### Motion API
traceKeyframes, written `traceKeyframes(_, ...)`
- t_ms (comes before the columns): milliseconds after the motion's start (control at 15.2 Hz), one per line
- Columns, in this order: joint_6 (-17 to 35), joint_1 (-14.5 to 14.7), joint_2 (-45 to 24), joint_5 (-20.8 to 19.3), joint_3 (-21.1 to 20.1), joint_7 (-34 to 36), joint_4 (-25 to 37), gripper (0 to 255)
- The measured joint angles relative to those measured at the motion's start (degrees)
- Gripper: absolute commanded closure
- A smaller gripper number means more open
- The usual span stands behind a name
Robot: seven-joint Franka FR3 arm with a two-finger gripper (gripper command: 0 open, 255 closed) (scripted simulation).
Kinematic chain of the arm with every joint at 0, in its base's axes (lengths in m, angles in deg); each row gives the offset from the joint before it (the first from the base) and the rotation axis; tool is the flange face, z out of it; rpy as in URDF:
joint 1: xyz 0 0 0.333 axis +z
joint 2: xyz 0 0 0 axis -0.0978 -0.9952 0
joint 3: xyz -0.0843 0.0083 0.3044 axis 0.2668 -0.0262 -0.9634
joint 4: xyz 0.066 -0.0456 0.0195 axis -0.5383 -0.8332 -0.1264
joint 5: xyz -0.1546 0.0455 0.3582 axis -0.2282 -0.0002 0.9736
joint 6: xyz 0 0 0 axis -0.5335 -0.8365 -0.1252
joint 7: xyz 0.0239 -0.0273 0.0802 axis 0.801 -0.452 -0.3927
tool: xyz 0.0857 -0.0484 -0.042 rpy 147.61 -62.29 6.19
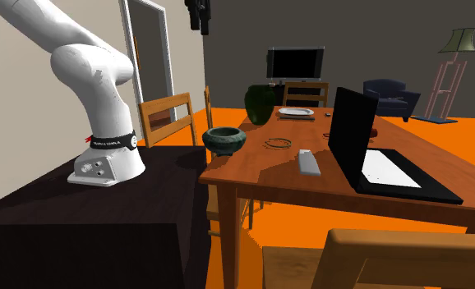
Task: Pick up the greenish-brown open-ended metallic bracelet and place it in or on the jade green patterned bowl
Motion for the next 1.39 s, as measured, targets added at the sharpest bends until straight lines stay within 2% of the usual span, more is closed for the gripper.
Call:
traceKeyframes(198,2.26,0.26,-1.51,0.56,-0.79,0.86,-0.9,0)
traceKeyframes(726,15.91,1.65,-11.87,3.35,-5.38,5.75,-4.66,0)
traceKeyframes(1386,32.49,2.63,-32.29,3.92,-10.97,12.53,-1.28,0)
